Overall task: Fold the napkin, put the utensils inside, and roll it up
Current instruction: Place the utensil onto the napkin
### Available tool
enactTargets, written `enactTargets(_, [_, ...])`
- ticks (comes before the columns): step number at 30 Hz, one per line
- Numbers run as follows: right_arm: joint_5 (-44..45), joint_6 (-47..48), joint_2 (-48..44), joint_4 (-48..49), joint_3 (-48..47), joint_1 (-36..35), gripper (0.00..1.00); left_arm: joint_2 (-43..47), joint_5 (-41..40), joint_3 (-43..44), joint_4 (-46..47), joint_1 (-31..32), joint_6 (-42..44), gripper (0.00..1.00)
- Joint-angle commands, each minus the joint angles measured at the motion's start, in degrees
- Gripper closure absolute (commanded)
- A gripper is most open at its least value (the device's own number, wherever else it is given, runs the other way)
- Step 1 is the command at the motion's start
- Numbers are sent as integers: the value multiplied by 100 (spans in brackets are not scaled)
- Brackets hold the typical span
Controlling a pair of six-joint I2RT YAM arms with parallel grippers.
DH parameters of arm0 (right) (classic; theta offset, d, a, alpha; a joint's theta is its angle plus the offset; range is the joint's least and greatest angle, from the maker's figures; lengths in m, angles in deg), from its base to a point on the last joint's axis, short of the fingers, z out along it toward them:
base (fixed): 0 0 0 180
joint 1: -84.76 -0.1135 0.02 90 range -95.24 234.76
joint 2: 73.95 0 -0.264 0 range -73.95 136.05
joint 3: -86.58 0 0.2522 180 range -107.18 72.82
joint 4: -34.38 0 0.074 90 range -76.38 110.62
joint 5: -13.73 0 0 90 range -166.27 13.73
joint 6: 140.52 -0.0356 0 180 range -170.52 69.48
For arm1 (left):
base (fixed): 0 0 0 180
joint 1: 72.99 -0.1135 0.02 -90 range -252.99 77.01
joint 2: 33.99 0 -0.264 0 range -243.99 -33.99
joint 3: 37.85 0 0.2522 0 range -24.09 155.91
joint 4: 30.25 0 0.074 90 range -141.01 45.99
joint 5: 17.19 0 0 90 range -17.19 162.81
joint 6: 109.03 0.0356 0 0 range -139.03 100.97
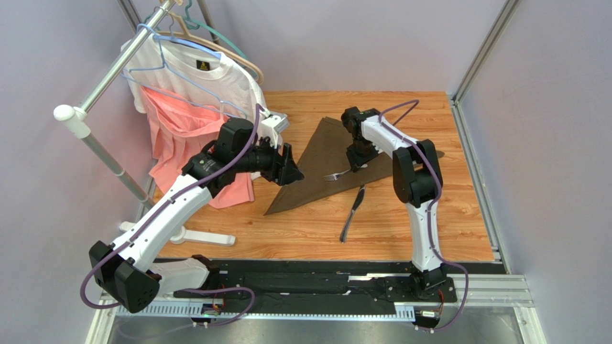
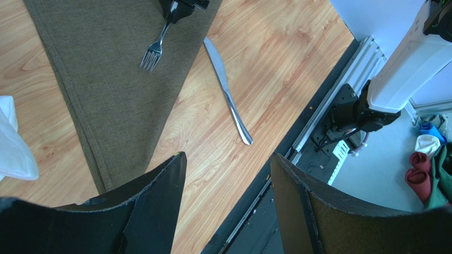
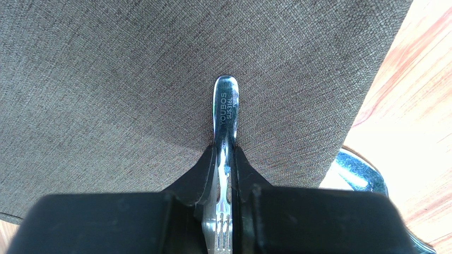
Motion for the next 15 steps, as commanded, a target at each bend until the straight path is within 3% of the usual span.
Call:
enactTargets(1, [105,-12,-170,27,31,122,95,134,91,-14,152,-30,-67,31])
enactTargets(8, [-18,120,-100,106,75,139,93,125,82,-14,143,-30,-67,31])
enactTargets(11, [-114,182,-91,229,128,130,86,117,73,-14,125,-30,-58,30])
enactTargets(12, [-124,173,-117,264,145,130,77,108,73,-14,125,-30,-58,30])
enactTargets(15, [-115,147,-266,317,259,131,73,117,73,-14,117,-30,-50,30])
